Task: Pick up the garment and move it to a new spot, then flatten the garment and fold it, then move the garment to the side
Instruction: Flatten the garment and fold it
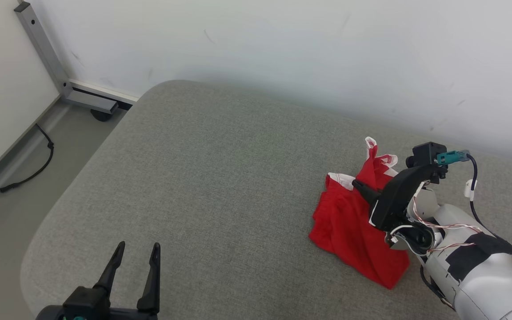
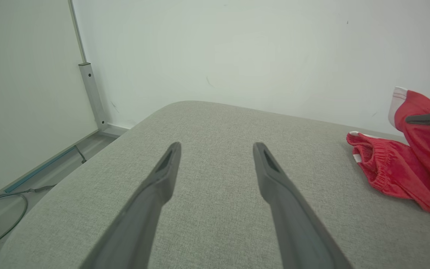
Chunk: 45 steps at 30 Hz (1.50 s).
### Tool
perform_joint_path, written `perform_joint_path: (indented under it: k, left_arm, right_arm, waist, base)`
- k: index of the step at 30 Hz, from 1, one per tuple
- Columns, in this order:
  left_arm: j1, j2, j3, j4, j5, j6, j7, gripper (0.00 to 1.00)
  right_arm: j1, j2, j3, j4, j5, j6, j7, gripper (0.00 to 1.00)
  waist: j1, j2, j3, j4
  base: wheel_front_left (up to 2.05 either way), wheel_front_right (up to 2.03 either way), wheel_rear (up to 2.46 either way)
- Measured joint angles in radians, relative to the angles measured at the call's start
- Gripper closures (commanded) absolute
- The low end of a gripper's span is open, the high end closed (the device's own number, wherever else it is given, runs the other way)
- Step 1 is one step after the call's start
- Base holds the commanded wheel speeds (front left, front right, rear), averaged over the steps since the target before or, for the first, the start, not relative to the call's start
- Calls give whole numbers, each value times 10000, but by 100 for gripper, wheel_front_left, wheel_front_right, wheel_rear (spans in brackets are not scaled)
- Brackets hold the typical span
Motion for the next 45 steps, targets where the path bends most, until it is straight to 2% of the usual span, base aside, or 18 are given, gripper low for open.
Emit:
perform_joint_path:
  k: [1,2,3,4,12,24,29,39,40,41,42,45]
  left_arm:
    - [0,-2,36,8,0,-4,0,0]
    - [0,-2,69,13,0,-4,0,0]
    - [0,0,100,15,0,-4,0,0]
    - [0,0,132,15,2,-4,0,0]
    - [1,-8,213,13,67,-92,-2,0]
    - [6,2,347,-109,198,-111,-2,0]
    - [10,17,418,-169,226,-171,-2,0]
    - [4,-6,422,-247,299,-182,-2,0]
    - [-4,-8,424,-244,299,-186,-2,0]
    - [-18,-8,431,-232,299,-196,-2,0]
    - [-41,-8,441,-224,299,-201,-2,0]
    - [-85,-8,454,-192,301,-236,-2,0]
  right_arm:
    - [-27,13,29,27,2,0,6,96]
    - [-45,27,77,50,2,0,21,75]
    - [-49,40,123,52,2,0,19,29]
    - [-51,48,142,35,2,0,-59,0]
    - [-36,-167,328,-608,194,0,-447,0]
    - [808,-1469,364,-2169,418,0,-1783,0]
    - [1182,-2025,499,-2288,-94,0,-2362,0]
    - [1549,-2182,742,-1990,-802,0,-2784,0]
    - [1549,-2184,784,-1898,-924,0,-2826,7]
    - [1549,-2173,788,-1837,-970,0,-2865,60]
    - [1547,-2148,794,-1808,-1005,0,-2932,100]
    - [1520,-2061,974,-1649,-1371,0,-3085,100]
  waist:
    - [0,0,7,-10]
    - [0,0,10,-28]
    - [-1,-1,11,-52]
    - [0,0,12,-81]
    - [-1,-1,-26,-402]
    - [-1,0,22,-834]
    - [-1,0,109,-929]
    - [-2,0,282,-1003]
    - [-2,0,296,-999]
    - [-2,0,309,-995]
    - [-2,0,320,-988]
    - [-2,0,348,-953]
  base:
    - [0,0,0]
    - [0,0,0]
    - [0,0,0]
    - [0,0,0]
    - [0,0,0]
    - [0,0,0]
    - [0,0,0]
    - [0,0,0]
    - [0,0,0]
    - [0,0,0]
    - [0,0,0]
    - [0,0,0]
